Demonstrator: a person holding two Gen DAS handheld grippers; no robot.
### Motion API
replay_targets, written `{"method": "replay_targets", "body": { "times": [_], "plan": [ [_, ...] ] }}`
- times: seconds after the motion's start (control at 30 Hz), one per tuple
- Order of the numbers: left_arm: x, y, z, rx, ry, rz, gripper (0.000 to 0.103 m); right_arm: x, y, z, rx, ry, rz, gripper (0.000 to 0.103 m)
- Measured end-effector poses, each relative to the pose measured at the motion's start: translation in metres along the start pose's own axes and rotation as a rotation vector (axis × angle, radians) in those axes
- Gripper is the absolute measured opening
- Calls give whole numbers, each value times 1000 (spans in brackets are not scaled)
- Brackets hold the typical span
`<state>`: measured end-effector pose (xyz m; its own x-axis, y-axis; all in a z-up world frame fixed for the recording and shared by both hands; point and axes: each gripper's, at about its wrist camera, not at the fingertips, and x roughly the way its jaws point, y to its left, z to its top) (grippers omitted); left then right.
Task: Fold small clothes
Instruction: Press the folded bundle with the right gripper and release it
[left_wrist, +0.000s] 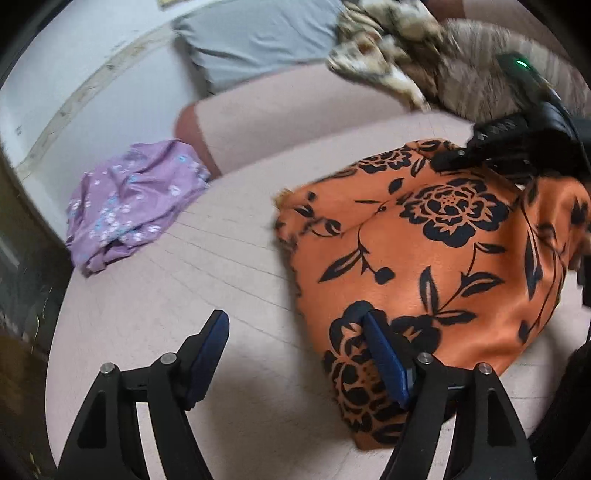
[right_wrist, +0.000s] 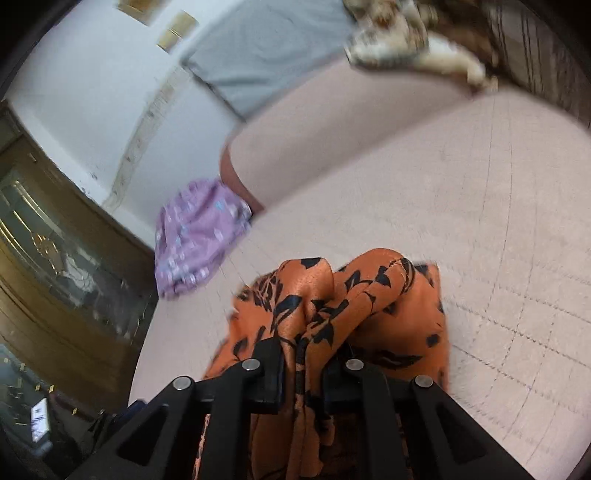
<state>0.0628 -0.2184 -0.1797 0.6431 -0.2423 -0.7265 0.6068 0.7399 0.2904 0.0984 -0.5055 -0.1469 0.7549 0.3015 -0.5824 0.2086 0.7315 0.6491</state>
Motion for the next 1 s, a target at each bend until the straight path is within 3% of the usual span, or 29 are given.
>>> {"method": "replay_targets", "body": {
  "times": [0.13,0.27,0.4,0.57,0.7,0.83,1.0],
  "plan": [
    [11,-16,-4,-6,5,-1,76,35,-32,-2,85,136,-174,25],
    [11,-10,-5,-20,15,0,77,24,-19,-3,59,97,-219,29],
    [6,-9,-8,-28,14,15,77,-15,-8,-15,-2,2,-294,31],
    [-4,-18,-14,-22,-4,47,77,-66,2,-26,-61,-123,-138,31],
    [-7,-17,-16,-36,-7,45,77,-81,21,-46,-123,-147,-84,31],
    [-7,-17,-18,-49,-13,45,77,-78,26,-70,-130,-86,-61,31],
    [-5,-15,-21,-65,-16,27,77,-55,12,-94,-141,72,-171,32]
  ]
}}
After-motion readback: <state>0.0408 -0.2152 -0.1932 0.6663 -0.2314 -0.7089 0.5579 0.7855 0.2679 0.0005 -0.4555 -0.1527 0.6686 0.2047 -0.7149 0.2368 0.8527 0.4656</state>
